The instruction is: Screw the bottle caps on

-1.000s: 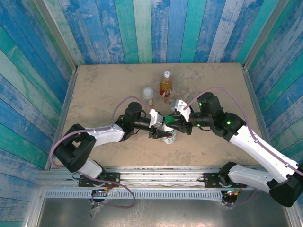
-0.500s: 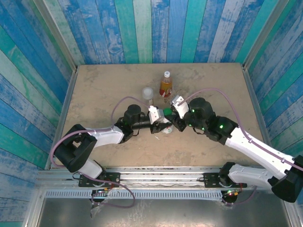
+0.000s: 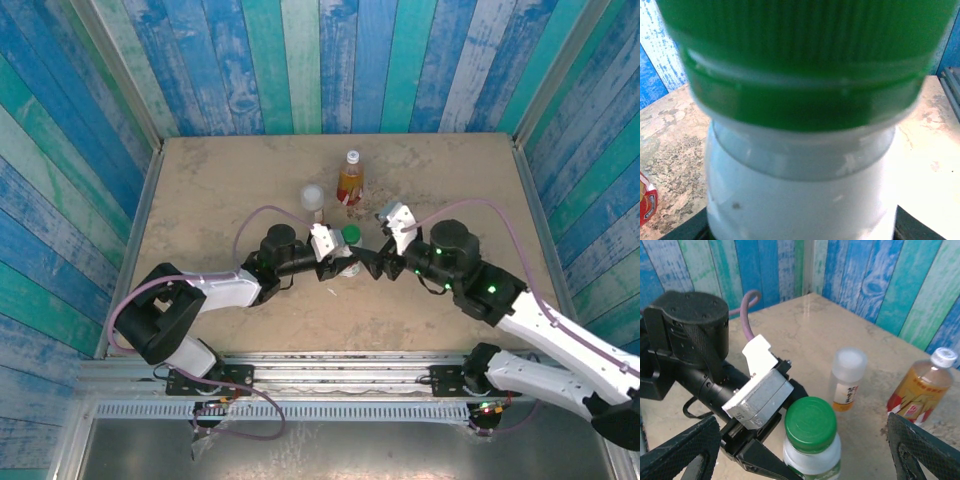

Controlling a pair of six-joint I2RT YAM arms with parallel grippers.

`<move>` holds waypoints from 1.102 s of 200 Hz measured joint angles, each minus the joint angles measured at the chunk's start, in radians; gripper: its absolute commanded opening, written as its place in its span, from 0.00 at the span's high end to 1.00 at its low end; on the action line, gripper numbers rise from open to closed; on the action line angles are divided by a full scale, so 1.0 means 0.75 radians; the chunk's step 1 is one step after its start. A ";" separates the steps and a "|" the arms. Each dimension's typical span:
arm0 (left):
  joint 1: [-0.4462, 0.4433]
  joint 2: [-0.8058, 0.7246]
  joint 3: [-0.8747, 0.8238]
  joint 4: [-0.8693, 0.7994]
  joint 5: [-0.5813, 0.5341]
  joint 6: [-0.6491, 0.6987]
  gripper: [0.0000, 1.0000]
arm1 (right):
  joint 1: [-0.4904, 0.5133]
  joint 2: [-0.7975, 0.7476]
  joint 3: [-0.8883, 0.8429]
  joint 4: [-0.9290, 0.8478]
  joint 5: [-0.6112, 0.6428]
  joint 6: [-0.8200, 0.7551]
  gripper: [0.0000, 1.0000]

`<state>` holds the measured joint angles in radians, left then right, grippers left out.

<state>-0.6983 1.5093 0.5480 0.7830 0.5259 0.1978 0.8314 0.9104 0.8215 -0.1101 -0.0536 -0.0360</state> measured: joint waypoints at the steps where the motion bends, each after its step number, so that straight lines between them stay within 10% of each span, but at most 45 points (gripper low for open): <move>1: 0.000 0.000 0.000 0.000 0.000 0.000 0.45 | 0.000 0.004 0.000 0.000 -0.001 0.000 0.13; 220: 0.036 -0.001 -0.015 -0.057 0.042 -0.016 0.44 | -0.011 0.310 0.055 -0.004 -0.079 -0.040 0.63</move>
<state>-0.6716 1.5089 0.5365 0.7403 0.5575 0.1860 0.8230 1.1431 0.8631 -0.1127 -0.1127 -0.0662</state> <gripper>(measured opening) 0.565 0.418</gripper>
